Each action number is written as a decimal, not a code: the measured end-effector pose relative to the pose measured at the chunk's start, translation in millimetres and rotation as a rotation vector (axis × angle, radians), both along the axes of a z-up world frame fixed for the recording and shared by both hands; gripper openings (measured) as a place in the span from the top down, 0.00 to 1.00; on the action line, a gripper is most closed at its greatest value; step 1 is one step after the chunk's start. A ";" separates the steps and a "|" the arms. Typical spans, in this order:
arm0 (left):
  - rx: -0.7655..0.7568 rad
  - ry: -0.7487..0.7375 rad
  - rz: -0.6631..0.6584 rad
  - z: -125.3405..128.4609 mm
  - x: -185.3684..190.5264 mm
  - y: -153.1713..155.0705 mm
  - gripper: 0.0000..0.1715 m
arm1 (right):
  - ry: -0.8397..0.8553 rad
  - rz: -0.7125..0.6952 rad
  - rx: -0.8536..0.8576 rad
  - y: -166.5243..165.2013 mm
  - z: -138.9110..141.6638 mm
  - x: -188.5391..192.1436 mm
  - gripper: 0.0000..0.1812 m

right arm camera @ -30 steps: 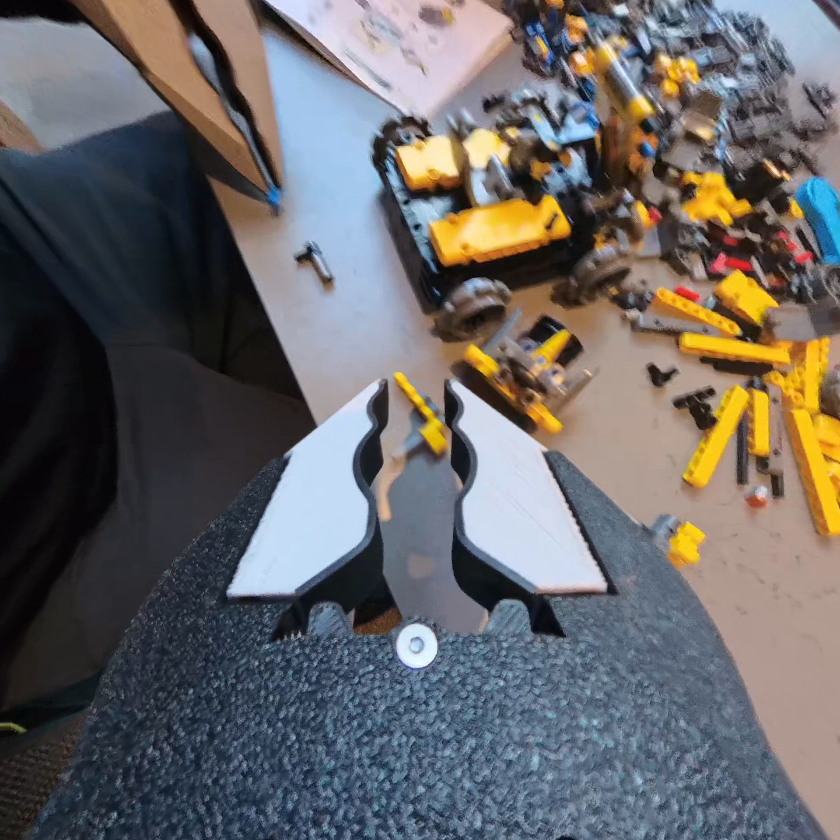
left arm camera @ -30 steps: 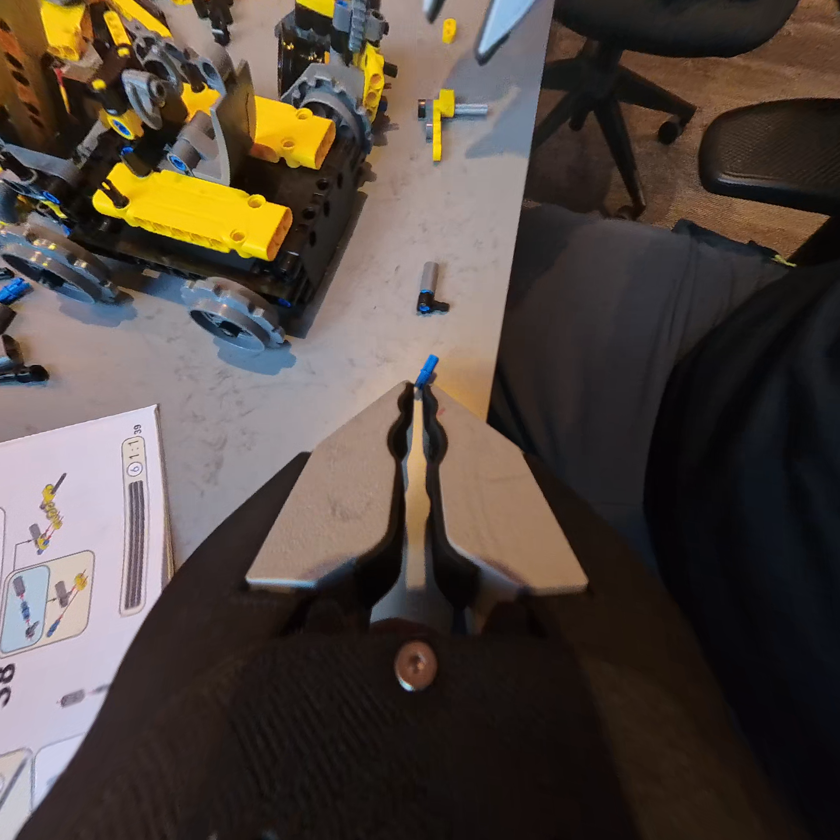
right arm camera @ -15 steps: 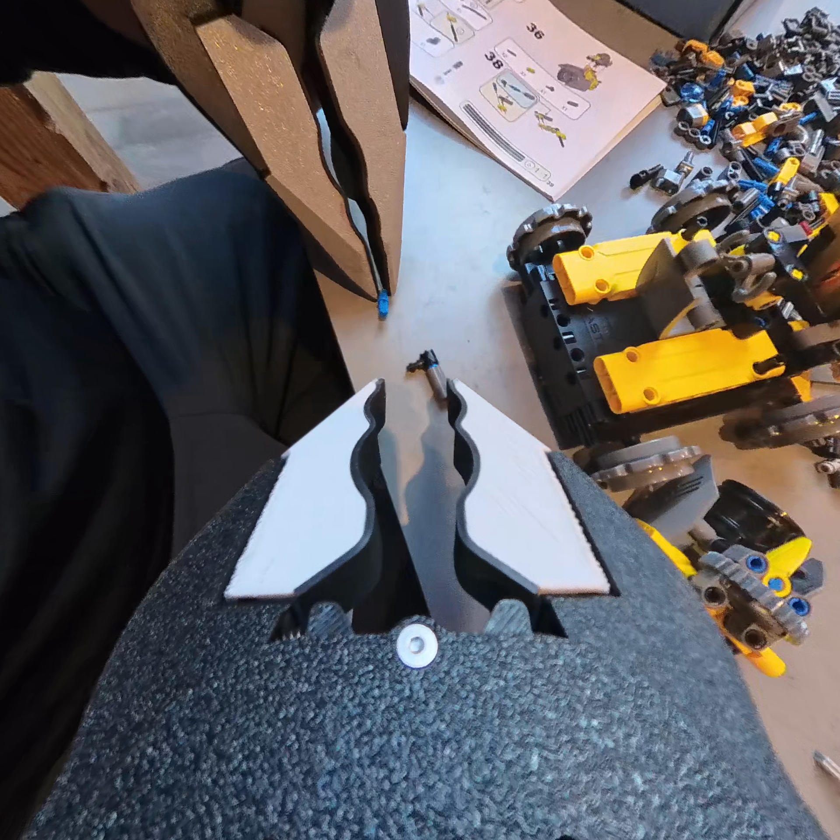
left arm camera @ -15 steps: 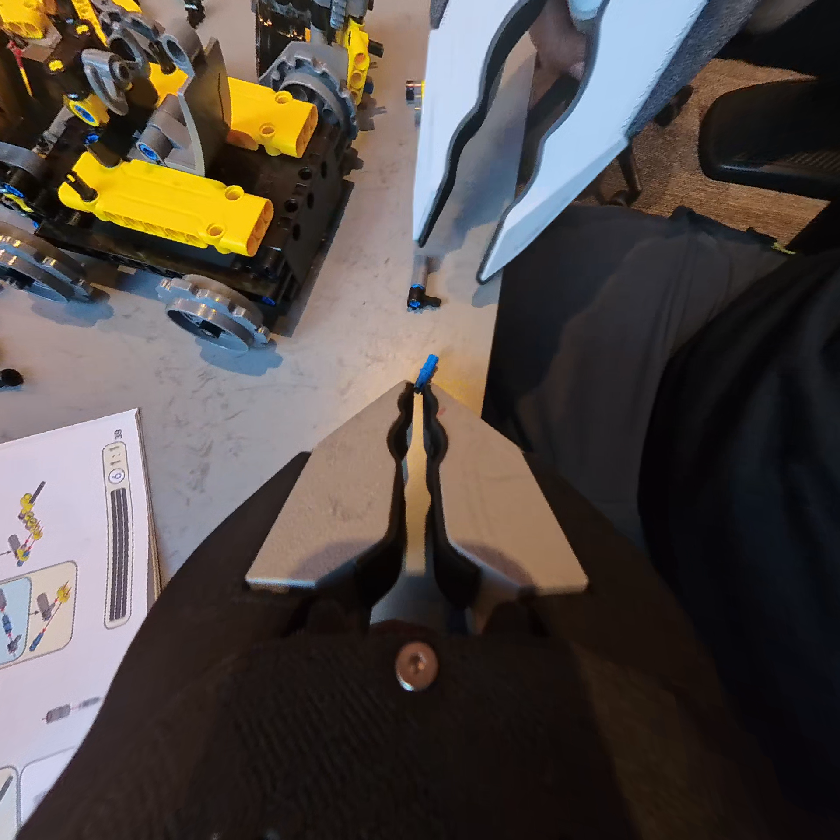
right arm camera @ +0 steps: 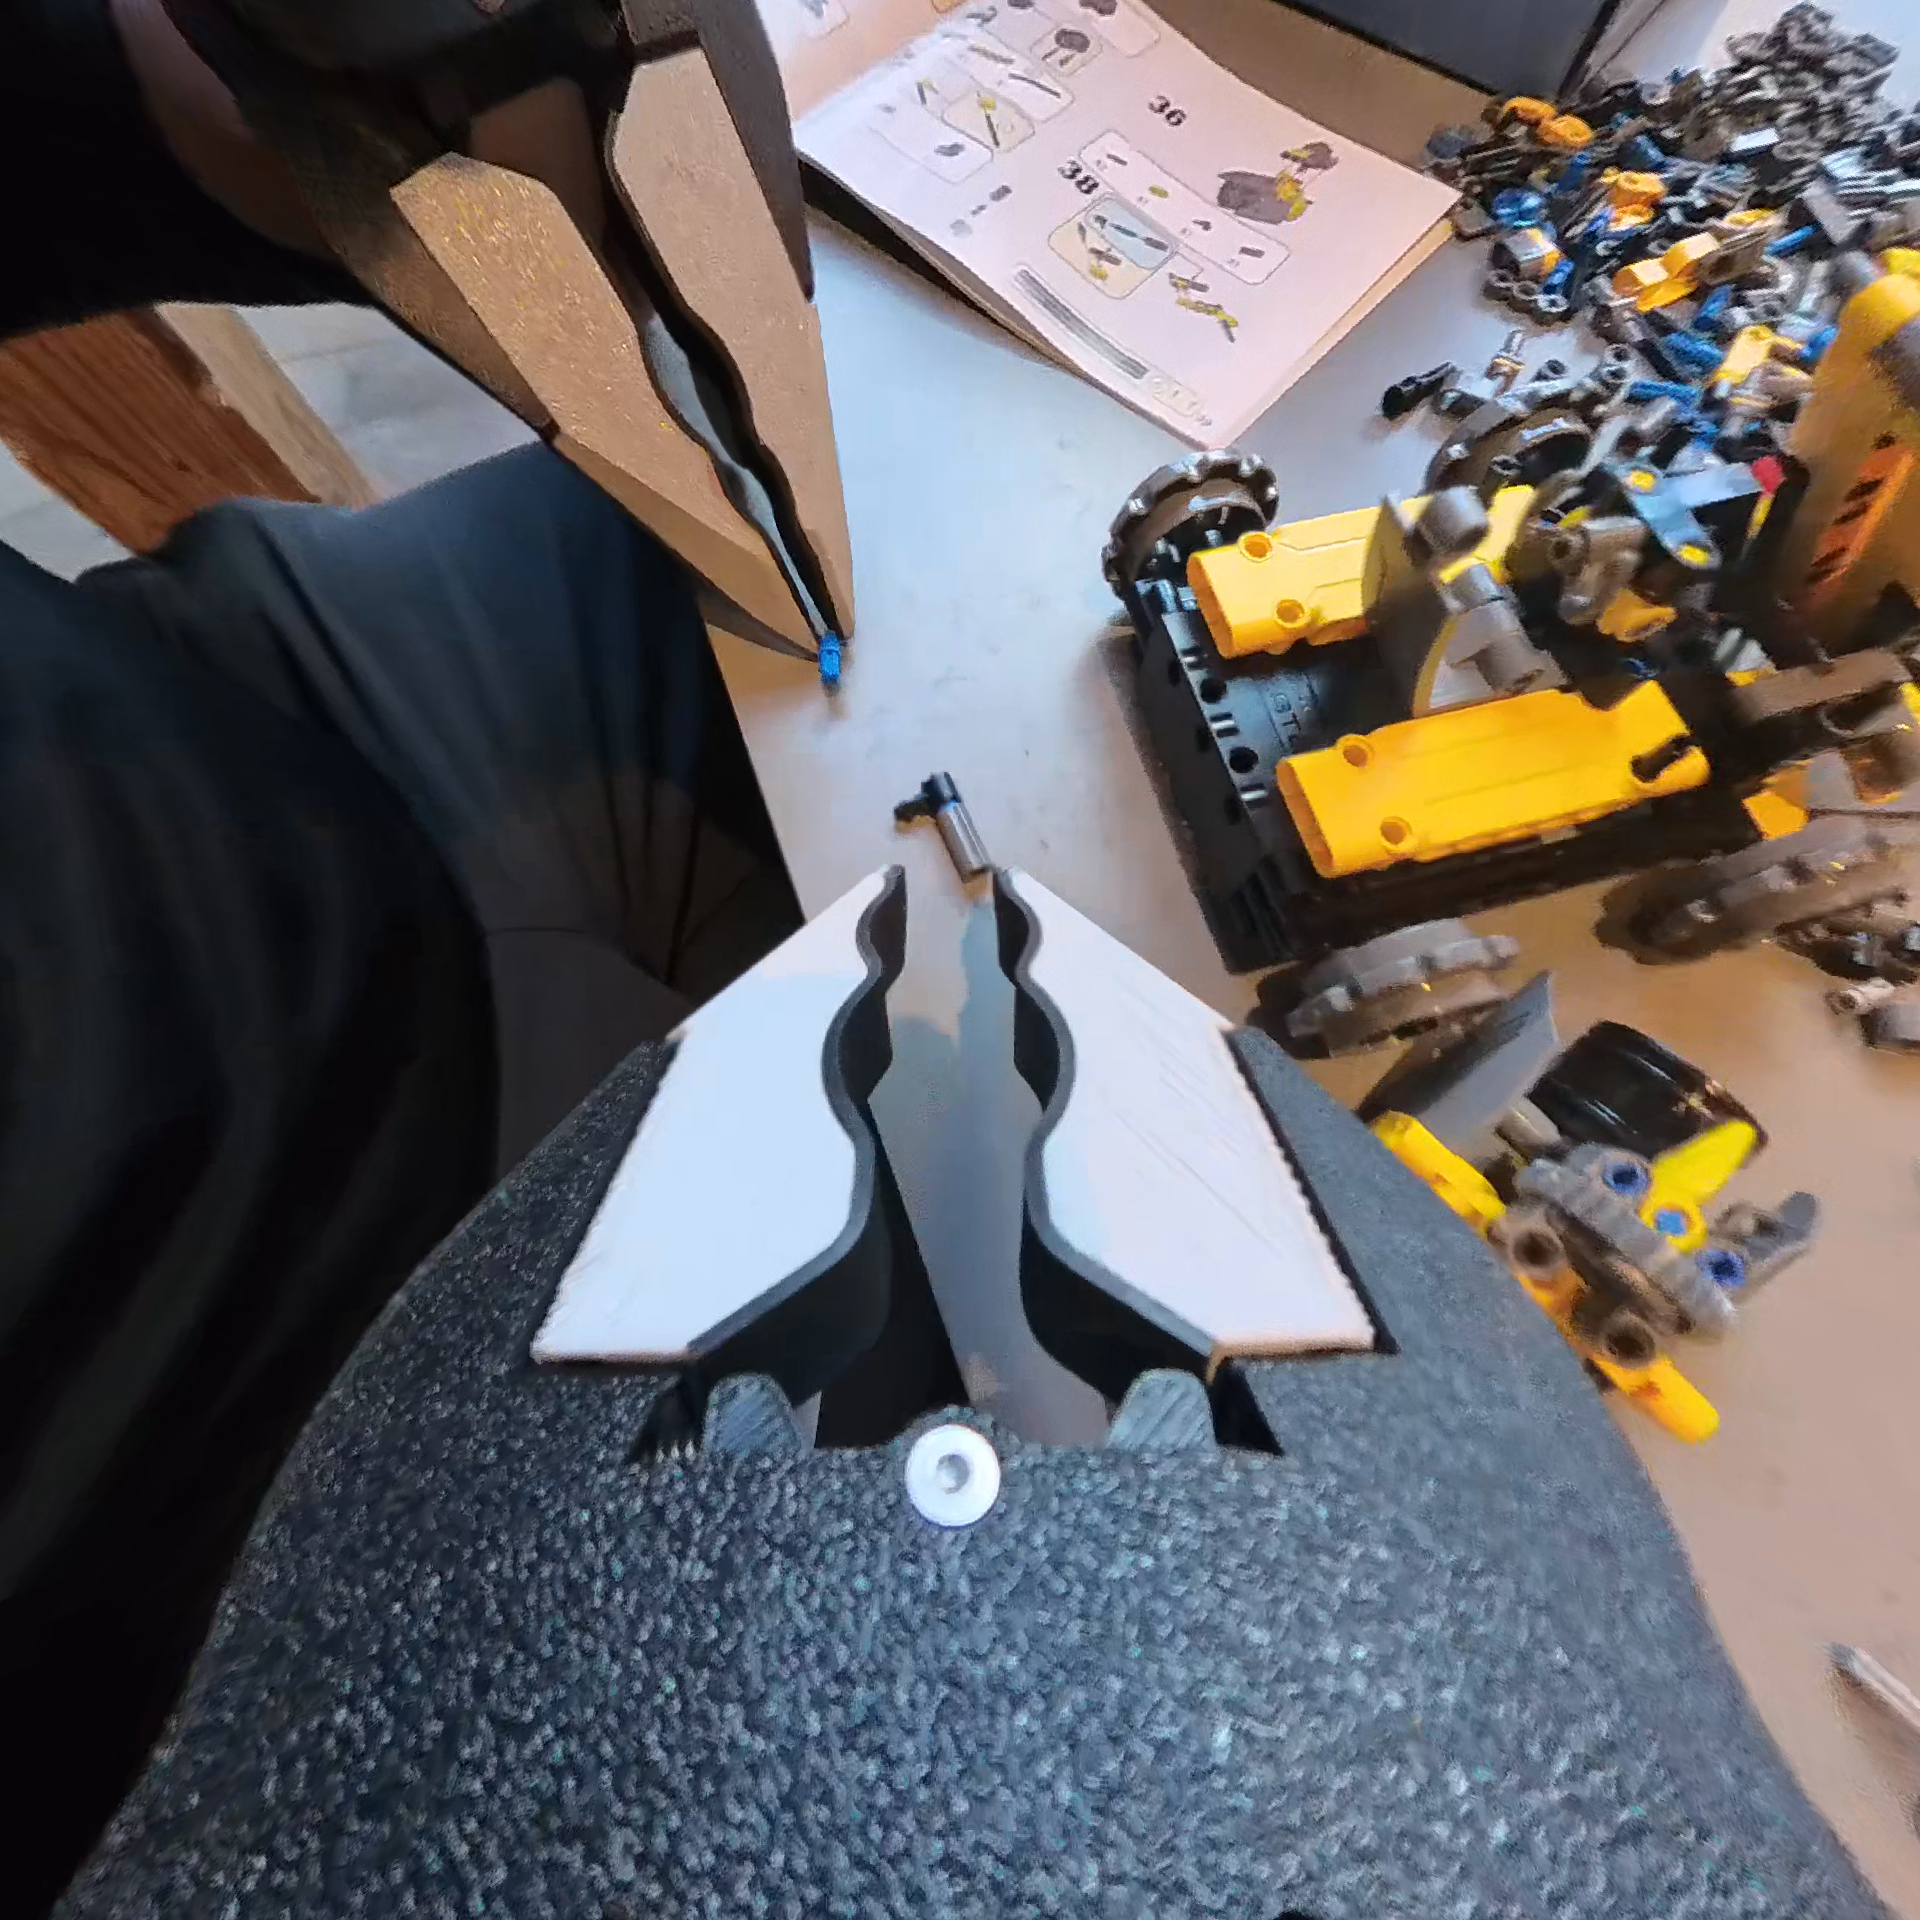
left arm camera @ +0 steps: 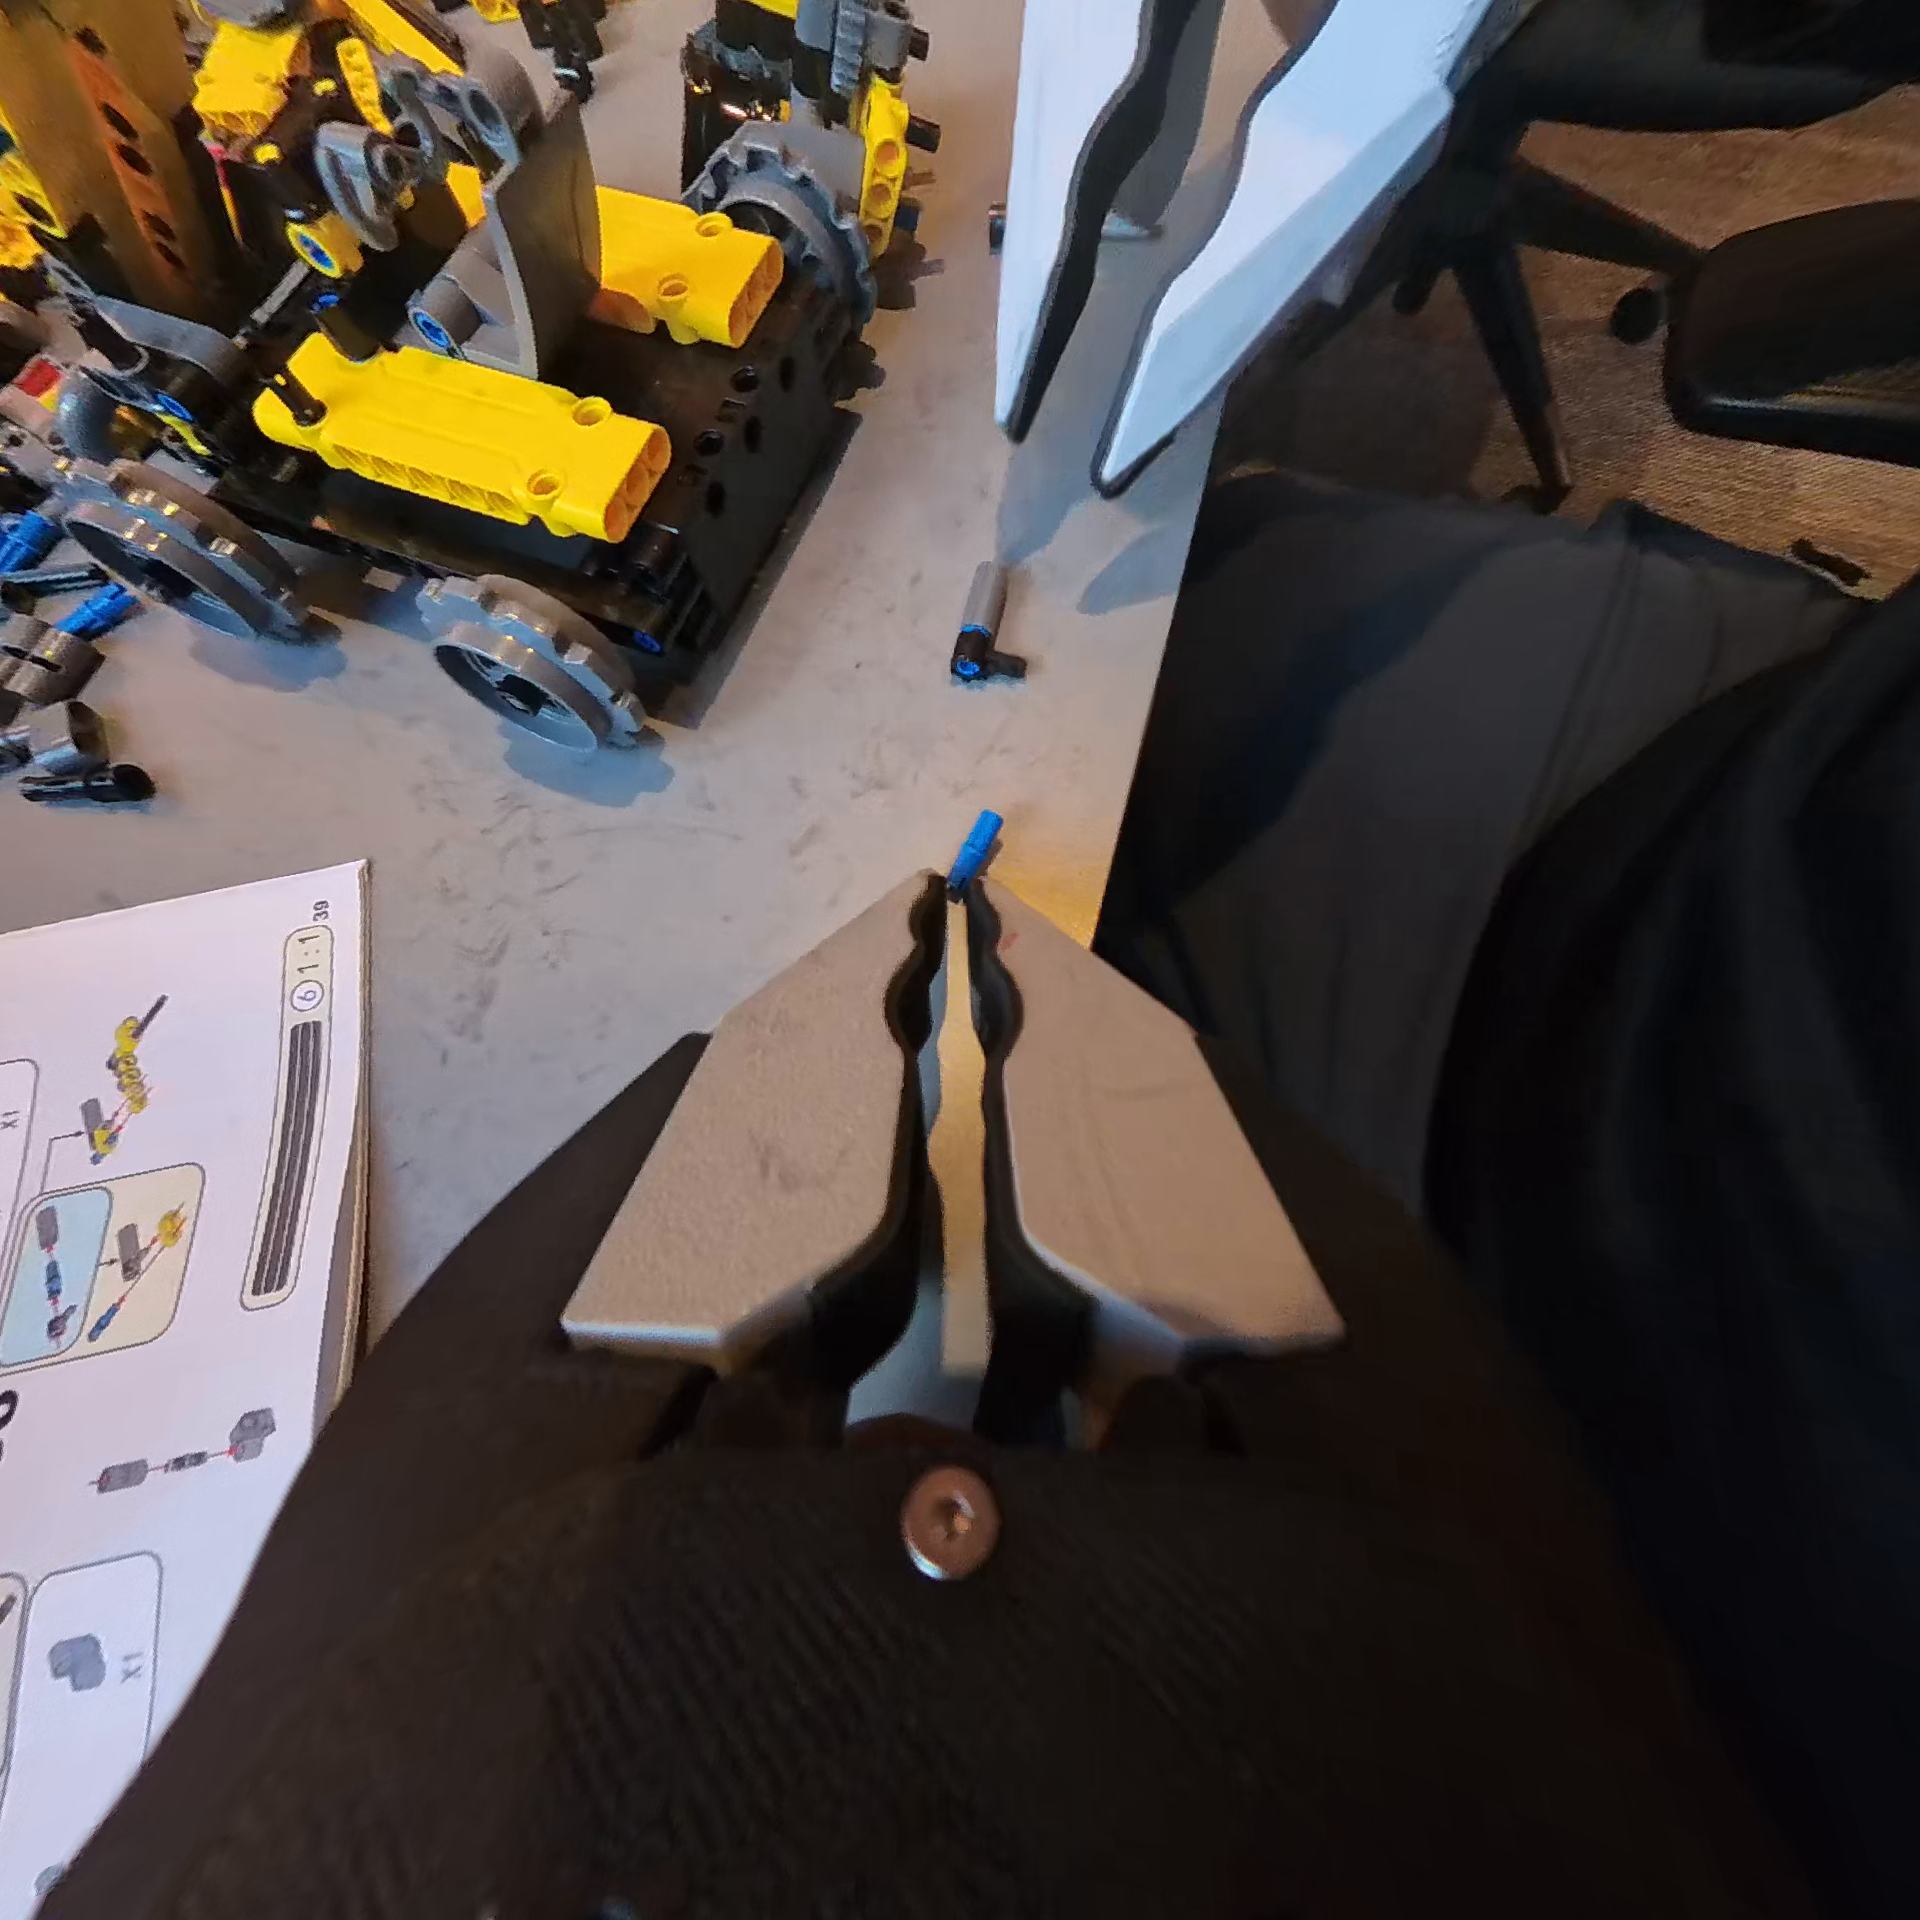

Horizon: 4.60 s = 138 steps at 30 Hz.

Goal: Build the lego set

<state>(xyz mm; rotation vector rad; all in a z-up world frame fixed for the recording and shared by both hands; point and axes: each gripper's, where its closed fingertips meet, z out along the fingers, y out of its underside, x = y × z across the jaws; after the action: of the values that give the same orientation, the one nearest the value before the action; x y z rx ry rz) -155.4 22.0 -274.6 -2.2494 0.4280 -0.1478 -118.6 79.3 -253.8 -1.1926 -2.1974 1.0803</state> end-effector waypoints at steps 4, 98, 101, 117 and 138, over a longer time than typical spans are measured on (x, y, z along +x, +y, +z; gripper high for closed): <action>-0.015 -0.022 -0.020 -0.1 1.9 -2.1 0.99 | -0.056 0.047 0.056 -6.2 -16.6 -7.4 0.93; -0.145 0.145 -0.064 6.6 24.9 70.4 0.85 | -0.114 -0.362 0.141 96.7 -22.7 51.3 0.91; -0.176 0.182 -0.098 -0.3 26.1 72.0 0.87 | -0.120 -0.344 0.151 97.2 -23.6 56.7 0.97; -0.193 0.010 -0.046 -2.4 34.7 62.6 0.96 | -0.027 -0.373 0.100 150.2 -7.7 84.8 0.89; -0.110 -0.008 0.067 14.1 23.8 14.2 0.87 | -0.016 0.128 0.073 58.1 18.8 47.8 0.96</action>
<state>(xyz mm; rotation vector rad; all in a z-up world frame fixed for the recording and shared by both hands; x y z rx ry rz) -131.6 36.2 -260.5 -2.3674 0.3477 -0.1483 -70.8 137.4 -235.0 -1.0452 -2.3313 1.0330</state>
